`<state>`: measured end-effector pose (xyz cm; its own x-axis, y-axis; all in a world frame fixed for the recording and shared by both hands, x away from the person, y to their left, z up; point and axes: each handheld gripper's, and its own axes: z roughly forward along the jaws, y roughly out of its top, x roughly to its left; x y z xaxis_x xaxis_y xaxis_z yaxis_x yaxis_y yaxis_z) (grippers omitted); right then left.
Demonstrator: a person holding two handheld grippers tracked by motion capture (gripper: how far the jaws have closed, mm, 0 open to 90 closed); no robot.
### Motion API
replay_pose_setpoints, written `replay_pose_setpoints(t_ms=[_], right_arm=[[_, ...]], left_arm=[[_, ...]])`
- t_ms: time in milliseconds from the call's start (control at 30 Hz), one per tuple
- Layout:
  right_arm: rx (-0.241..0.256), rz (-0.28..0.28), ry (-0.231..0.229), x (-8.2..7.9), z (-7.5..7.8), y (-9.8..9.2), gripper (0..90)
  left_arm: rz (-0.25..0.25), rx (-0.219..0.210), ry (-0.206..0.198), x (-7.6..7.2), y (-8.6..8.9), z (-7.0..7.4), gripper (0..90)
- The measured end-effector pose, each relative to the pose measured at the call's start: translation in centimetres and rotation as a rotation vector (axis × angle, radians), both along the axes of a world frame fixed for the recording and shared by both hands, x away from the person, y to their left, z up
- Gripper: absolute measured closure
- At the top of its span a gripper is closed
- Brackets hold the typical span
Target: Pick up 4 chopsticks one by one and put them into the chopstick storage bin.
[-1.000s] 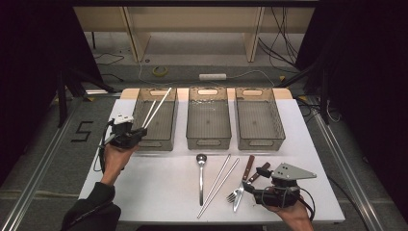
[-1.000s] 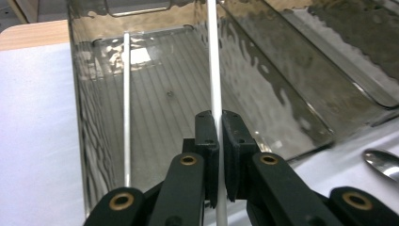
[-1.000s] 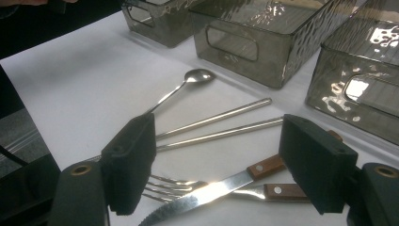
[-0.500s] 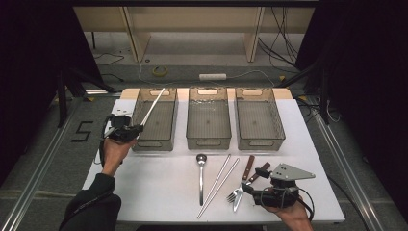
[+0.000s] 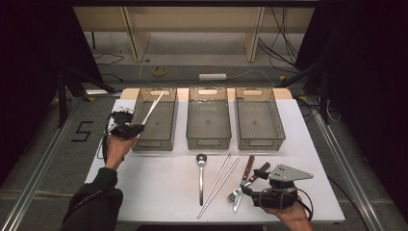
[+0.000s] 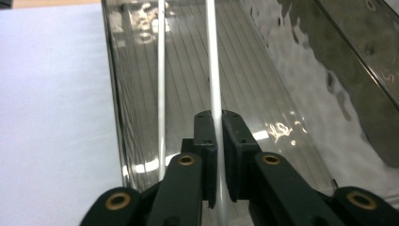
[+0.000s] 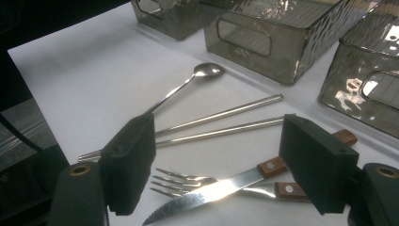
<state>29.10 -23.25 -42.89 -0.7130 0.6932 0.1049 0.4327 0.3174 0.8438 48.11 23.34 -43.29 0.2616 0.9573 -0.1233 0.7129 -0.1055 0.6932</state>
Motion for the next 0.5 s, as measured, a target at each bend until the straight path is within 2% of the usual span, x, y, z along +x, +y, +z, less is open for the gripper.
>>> replay_pose_setpoints(t_ms=[33,167,367,500], right_arm=[[0.0,0.003,0.001,0.0,0.0,0.0,28.6],[0.0,0.004,0.005,-0.1,0.0,0.1,28.6],[-0.001,0.004,0.006,-0.1,0.0,0.0,28.6],[-0.004,-0.008,-0.004,-0.1,0.1,-0.1,28.6]], left_arm=[[-0.001,-0.001,0.015,0.1,-0.1,0.0,77.5],[0.02,0.002,-0.001,-0.4,-0.3,0.4,57.5],[0.0,-0.019,-0.042,-2.1,-0.9,1.3,44.7],[-0.032,-0.069,-0.075,-4.0,-1.7,1.7,38.7]])
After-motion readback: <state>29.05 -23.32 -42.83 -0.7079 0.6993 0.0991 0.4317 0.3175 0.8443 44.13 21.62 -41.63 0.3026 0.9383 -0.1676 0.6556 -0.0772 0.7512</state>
